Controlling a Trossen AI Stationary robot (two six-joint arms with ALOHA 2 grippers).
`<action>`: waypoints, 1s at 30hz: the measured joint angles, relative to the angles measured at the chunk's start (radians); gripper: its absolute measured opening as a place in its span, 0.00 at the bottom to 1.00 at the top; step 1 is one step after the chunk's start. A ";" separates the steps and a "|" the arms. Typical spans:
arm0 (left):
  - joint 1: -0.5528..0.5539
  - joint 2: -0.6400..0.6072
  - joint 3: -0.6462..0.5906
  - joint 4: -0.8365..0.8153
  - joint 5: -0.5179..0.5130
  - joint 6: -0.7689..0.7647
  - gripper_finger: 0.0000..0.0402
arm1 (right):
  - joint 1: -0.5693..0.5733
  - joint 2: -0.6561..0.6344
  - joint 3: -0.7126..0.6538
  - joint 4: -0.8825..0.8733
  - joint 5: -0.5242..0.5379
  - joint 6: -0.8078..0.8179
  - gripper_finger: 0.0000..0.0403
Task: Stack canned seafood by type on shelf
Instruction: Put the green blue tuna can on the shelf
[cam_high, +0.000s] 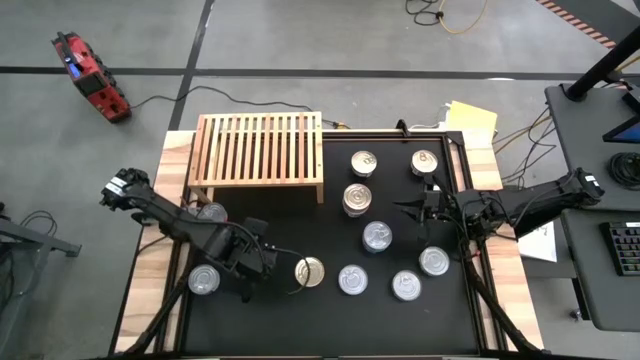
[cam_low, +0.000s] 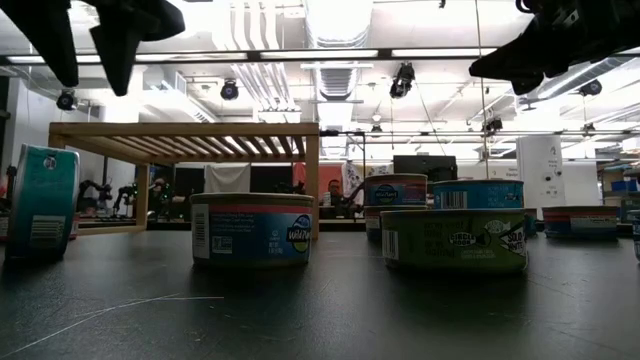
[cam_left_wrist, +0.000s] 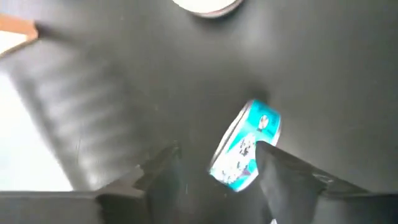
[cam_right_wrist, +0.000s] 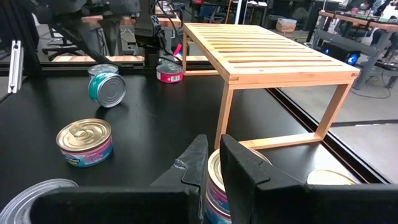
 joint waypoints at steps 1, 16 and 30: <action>-0.001 0.000 -0.004 0.011 0.016 0.016 0.52 | 0.000 0.000 0.000 0.000 0.000 0.000 0.08; -0.001 0.000 -0.161 0.156 0.108 0.086 0.60 | 0.000 0.000 0.000 0.000 0.000 0.032 0.08; -0.001 0.000 -0.237 0.185 0.115 0.120 0.60 | 0.000 0.000 0.000 -0.001 0.000 0.032 0.08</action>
